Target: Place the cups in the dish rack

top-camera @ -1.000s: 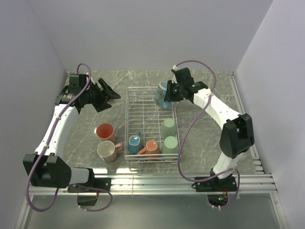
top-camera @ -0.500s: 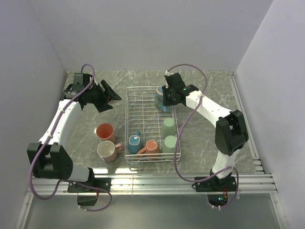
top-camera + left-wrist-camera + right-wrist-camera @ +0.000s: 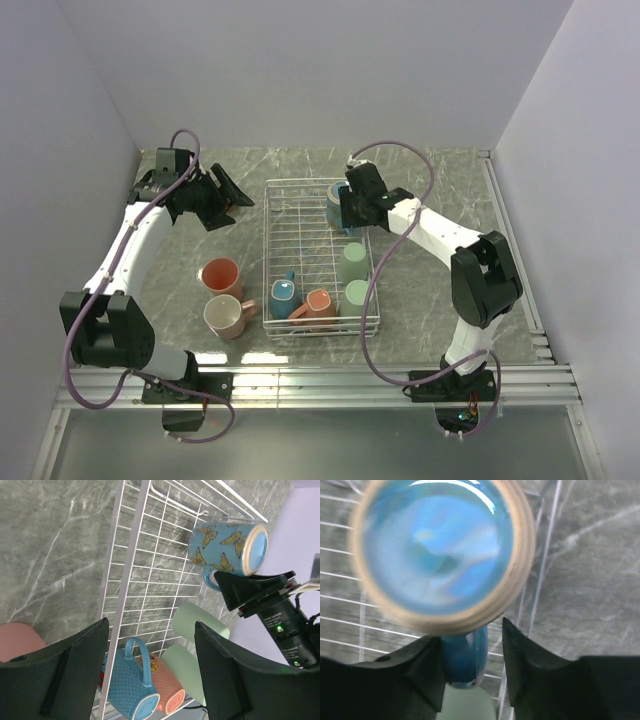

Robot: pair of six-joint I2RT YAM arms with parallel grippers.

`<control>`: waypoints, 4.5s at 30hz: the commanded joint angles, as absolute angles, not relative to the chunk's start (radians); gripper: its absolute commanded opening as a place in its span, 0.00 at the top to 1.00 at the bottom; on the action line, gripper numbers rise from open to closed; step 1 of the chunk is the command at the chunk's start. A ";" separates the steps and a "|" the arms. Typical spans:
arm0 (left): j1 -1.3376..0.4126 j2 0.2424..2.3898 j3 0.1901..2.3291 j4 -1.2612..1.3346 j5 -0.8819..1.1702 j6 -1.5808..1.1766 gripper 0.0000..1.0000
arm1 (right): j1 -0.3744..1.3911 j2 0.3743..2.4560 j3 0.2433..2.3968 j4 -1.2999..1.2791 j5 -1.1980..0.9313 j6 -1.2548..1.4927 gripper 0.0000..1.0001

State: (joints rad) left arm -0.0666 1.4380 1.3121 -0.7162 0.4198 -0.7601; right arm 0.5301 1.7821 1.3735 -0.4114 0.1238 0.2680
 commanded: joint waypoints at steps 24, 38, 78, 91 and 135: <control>-0.015 1.629 1.538 -0.769 0.143 -0.571 0.27 | 0.514 1.424 1.399 -0.613 0.342 0.270 0.37; -0.008 1.940 1.721 -0.727 0.032 -0.538 0.32 | 0.515 1.197 1.292 -0.739 0.324 0.290 0.37; 0.063 2.028 1.781 -0.640 0.211 -0.627 1.00 | 0.512 1.195 1.276 -0.773 0.282 0.241 0.41; 0.072 1.727 1.620 -0.344 0.681 -0.867 1.00 | 0.434 1.305 1.571 -0.642 -0.461 0.406 0.32; -0.365 1.240 1.086 0.543 1.005 -1.721 1.00 | 0.506 1.263 1.493 -0.109 -0.759 0.612 0.12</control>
State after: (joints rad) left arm -0.3485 1.2892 1.0882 0.4370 0.9524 -1.6680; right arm 0.5022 1.3094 1.5089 -0.1810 -0.7715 0.6083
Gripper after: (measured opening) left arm 0.050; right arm 0.879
